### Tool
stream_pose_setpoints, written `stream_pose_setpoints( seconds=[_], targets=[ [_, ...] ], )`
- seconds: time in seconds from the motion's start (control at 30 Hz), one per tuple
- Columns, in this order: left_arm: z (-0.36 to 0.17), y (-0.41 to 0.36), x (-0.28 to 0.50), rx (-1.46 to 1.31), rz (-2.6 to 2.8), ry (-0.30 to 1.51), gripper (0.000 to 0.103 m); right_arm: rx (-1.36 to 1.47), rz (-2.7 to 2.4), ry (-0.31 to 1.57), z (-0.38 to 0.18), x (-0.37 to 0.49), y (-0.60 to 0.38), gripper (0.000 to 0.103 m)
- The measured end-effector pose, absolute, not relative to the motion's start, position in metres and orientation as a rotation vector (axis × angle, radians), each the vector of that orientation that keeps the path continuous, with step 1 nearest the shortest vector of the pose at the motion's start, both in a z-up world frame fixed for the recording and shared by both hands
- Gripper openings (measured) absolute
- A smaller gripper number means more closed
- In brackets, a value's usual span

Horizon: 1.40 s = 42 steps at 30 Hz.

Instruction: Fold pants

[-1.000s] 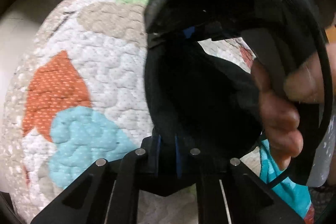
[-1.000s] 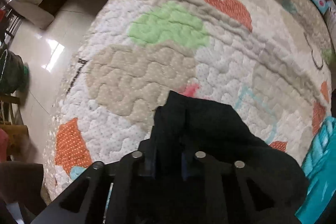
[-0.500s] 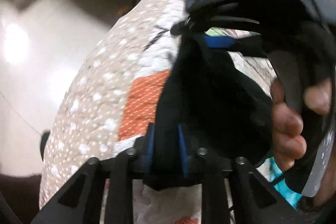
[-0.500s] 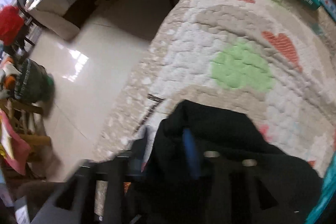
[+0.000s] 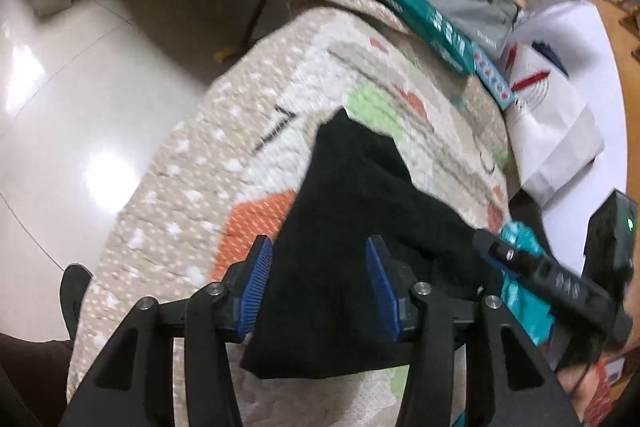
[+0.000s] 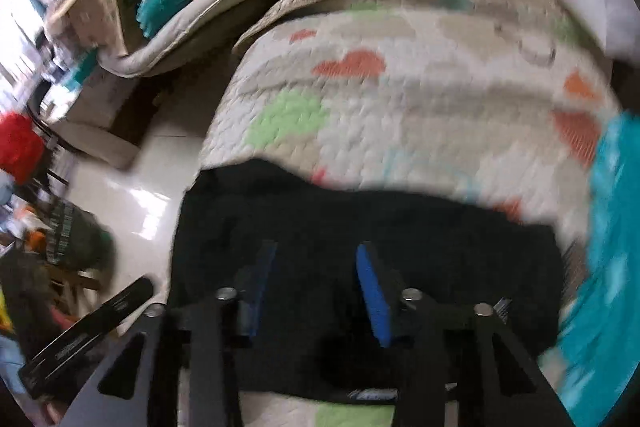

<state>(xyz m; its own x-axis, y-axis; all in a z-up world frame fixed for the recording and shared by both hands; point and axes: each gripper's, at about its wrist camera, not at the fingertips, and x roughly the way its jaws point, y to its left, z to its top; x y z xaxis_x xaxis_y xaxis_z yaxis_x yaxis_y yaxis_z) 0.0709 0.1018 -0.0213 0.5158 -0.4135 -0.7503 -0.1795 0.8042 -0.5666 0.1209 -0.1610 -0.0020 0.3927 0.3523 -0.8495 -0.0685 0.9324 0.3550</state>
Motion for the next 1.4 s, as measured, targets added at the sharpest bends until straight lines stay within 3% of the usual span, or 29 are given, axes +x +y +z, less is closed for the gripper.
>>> stream_pose_setpoints(
  seconds=[0.2, 0.4, 0.6, 0.8, 0.97, 1.13, 1.2, 1.23, 1.27, 1.3, 1.4],
  targets=[
    [-0.031, 0.093, 0.060, -0.565, -0.151, 1.051, 0.049, 0.345, 0.204, 1.240, -0.061, 0.090, -0.178, 0.042],
    [-0.031, 0.096, 0.064, -0.590, -0.168, 1.051, 0.050, 0.647, 0.051, 1.016, -0.028, 0.032, -0.271, 0.053],
    [0.002, 0.053, 0.075, -0.506, -0.333, 1.044, 0.053, 0.842, -0.098, 0.938, -0.046, 0.003, -0.321, 0.055],
    [0.037, -0.059, 0.120, -0.231, -0.525, 1.073, 0.068, 0.864, -0.136, 1.006, -0.084, 0.000, -0.318, 0.055],
    [0.019, -0.169, 0.162, -0.027, -0.622, 1.165, 0.069, 0.808, -0.122, 0.945, -0.080, 0.008, -0.312, 0.065],
    [-0.015, -0.259, 0.177, 0.240, -0.681, 1.244, 0.069, 0.788, -0.118, 0.909, -0.086, 0.015, -0.310, 0.066],
    [-0.033, -0.284, 0.174, 0.395, -0.686, 1.278, 0.069, 0.762, -0.091, 0.915, -0.083, 0.020, -0.305, 0.059],
    [-0.044, -0.295, 0.171, 0.490, -0.665, 1.299, 0.068, 0.752, -0.086, 0.918, -0.082, 0.022, -0.304, 0.047],
    [-0.052, -0.301, 0.165, 0.568, -0.647, 1.304, 0.058, 0.737, -0.082, 0.924, -0.081, 0.023, -0.302, 0.032],
    [-0.054, -0.303, 0.160, 0.605, -0.643, 1.287, 0.050, 0.731, -0.075, 0.929, -0.081, 0.023, -0.302, 0.027],
    [-0.043, -0.297, 0.147, 0.632, -0.661, 1.228, 0.030, 0.718, -0.048, 0.915, -0.072, 0.023, -0.297, 0.022]
  ],
)
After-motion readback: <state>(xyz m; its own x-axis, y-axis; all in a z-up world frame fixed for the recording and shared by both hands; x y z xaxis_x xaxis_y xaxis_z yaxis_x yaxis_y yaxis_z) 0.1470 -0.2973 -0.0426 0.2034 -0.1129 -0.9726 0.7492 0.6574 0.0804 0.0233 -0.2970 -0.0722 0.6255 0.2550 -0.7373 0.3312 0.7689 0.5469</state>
